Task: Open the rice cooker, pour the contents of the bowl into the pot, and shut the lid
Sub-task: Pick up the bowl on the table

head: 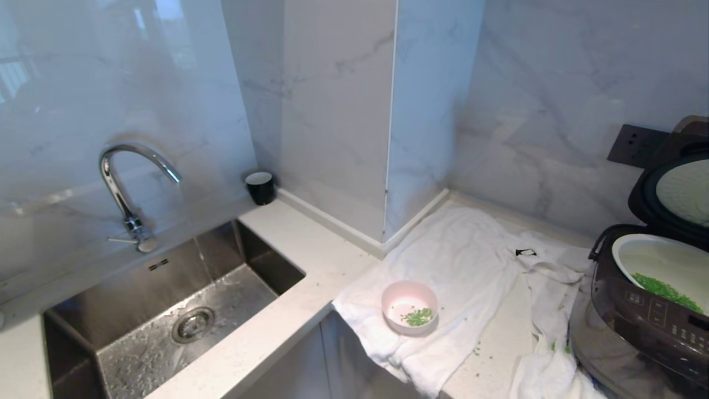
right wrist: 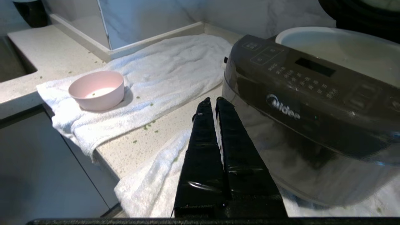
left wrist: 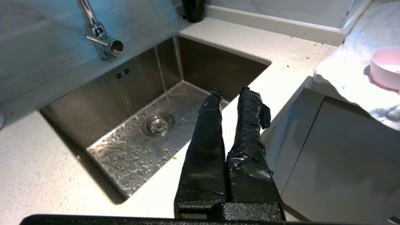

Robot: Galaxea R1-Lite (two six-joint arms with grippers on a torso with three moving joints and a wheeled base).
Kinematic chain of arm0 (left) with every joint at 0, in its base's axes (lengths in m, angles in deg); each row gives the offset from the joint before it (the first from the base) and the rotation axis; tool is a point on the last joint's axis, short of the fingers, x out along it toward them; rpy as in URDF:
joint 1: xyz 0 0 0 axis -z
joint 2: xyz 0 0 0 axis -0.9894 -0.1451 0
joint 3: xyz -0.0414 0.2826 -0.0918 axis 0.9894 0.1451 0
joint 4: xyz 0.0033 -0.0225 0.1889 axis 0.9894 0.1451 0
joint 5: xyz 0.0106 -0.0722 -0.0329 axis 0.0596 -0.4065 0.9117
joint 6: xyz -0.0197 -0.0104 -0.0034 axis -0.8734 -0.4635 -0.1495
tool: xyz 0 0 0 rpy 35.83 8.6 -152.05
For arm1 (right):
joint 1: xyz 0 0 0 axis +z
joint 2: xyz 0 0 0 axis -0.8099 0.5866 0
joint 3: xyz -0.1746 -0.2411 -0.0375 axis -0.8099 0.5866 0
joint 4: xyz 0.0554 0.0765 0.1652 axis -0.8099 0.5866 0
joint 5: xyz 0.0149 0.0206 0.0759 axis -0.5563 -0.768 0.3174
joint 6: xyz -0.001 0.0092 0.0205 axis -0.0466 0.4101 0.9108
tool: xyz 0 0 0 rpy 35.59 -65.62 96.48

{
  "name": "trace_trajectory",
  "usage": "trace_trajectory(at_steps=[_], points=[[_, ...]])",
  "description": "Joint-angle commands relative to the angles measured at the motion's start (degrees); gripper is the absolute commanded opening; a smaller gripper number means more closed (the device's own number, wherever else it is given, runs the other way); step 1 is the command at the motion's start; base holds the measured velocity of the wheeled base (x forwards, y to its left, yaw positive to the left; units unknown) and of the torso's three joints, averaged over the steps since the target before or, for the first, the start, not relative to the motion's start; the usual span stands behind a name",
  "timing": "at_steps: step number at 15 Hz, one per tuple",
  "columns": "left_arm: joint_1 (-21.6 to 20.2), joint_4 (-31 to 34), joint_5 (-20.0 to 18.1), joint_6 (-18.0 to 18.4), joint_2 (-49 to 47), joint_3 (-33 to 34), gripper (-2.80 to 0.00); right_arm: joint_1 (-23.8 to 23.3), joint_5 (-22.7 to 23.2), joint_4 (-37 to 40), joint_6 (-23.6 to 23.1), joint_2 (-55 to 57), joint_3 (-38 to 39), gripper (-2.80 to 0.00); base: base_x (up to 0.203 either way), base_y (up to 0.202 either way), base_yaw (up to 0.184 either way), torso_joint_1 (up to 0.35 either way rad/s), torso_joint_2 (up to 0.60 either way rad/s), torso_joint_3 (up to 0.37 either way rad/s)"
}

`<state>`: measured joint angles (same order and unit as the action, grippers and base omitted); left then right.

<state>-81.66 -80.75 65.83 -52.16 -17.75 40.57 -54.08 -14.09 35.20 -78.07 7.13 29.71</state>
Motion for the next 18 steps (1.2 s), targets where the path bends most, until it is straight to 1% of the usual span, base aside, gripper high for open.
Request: trace_trajectory(at_steps=[1,5,16,18], points=[[0.00,0.06,-0.07,0.02,-0.25,-0.03,-2.80,0.01,-0.51,-0.06,0.47,0.05,0.00,-2.80,-0.177,0.000,-0.004,0.017,0.00,-0.001],[0.08,0.06,-0.07,-0.12,-0.25,-0.03,-2.80,0.06,-1.19,-0.06,1.59,0.05,0.00,-2.80,-0.195,0.000,-0.002,-0.006,0.00,0.003],[0.00,0.06,-0.07,-0.37,-0.25,-0.03,-2.80,0.09,-1.37,-0.14,1.68,0.05,0.00,-2.80,-0.195,0.000,-0.002,0.004,0.00,0.002],[0.00,0.06,-0.07,-0.37,-0.25,-0.03,-2.80,0.00,-1.54,-0.06,1.77,0.05,0.00,-2.80,-0.105,0.000,0.003,-0.003,0.00,0.005]])
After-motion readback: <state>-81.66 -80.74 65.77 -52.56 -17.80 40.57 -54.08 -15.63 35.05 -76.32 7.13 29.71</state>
